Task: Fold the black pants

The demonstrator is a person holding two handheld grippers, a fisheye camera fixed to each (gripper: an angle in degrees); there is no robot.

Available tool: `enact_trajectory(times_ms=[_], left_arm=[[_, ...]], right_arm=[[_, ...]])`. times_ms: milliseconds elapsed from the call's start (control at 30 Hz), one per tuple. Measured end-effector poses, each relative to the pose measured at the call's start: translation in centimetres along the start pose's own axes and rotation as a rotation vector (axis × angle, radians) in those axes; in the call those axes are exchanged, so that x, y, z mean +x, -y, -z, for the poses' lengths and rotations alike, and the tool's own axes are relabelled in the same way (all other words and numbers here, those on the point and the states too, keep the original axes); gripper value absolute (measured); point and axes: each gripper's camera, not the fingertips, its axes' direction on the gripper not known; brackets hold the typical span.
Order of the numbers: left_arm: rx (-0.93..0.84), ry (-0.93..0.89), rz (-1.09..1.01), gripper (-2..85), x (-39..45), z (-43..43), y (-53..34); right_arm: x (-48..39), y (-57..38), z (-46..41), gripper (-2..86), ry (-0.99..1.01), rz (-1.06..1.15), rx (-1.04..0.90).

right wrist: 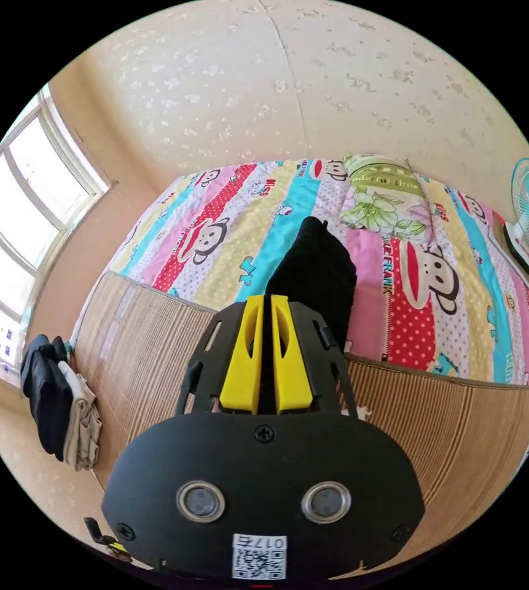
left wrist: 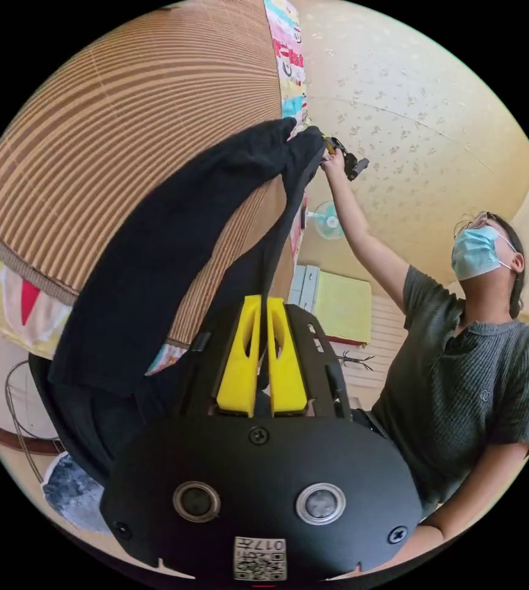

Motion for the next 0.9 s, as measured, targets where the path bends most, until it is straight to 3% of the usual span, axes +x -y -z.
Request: enact_trajectory(times_ms=[100, 200, 367, 533, 567, 633, 667, 700, 733, 767, 800, 867, 900], left_arm=[[-0.047, 0.206, -0.031, -0.3, -0.4, 0.8, 1.2], [-0.101, 0.282, -0.044, 0.6, -0.4, 0.2, 2.1], [-0.176, 0.333, -0.093, 3.1, 1.1, -0.1, 3.3], [-0.302, 0.365, -0.132, 1.4, 3.3, 0.1, 4.4], [-0.343, 0.274, -0.094, 0.3, 3.5, 0.2, 4.9], [-0.383, -0.169, 0.028, -0.3, 2.4, 0.2, 5.4], [-0.355, -0.531, 0.114, -0.6, 1.3, 0.0, 5.1], [-0.296, -0.783, 0.175, -0.7, 0.3, -0.2, 4.6], [-0.266, -0.812, 0.190, -0.7, -0.1, 0.0, 4.4], [-0.255, -0.662, 0.211, -0.8, -0.8, 0.5, 4.0], [-0.310, -0.369, 0.187, -0.8, -1.0, 1.0, 3.8], [-0.358, 0.043, 0.151, -0.8, -0.9, 1.6, 3.9], [-0.346, 0.172, 0.161, -0.8, -0.9, 1.9, 4.1]], right_arm=[[-0.5, -2.5, -2.4, 3.5, -0.004, -0.031, -0.023], [-0.8, -7.9, -2.9, 5.2, -0.018, 0.066, -0.107], [-0.7, -21.1, -0.2, 7.2, 0.134, 0.120, -0.259], [-1.0, -35.6, 2.0, 8.6, 0.332, -0.090, -0.474], [-1.1, -36.8, 2.3, 9.0, 0.356, -0.124, -0.481], [-1.1, -40.4, 3.3, 11.0, 0.463, -0.254, -0.471], [-1.1, -41.1, 3.5, 11.6, 0.491, -0.283, -0.465], [-1.1, -42.4, 3.6, 12.5, 0.540, -0.336, -0.446], [-1.2, -43.4, 3.5, 13.1, 0.569, -0.379, -0.429], [-1.2, -43.9, 3.4, 13.3, 0.575, -0.396, -0.424], [-1.3, -44.5, 2.9, 13.6, 0.574, -0.418, -0.429], [-1.6, -45.3, 1.9, 13.7, 0.557, -0.419, -0.458], [-1.9, -45.7, 1.3, 13.7, 0.550, -0.413, -0.475]])
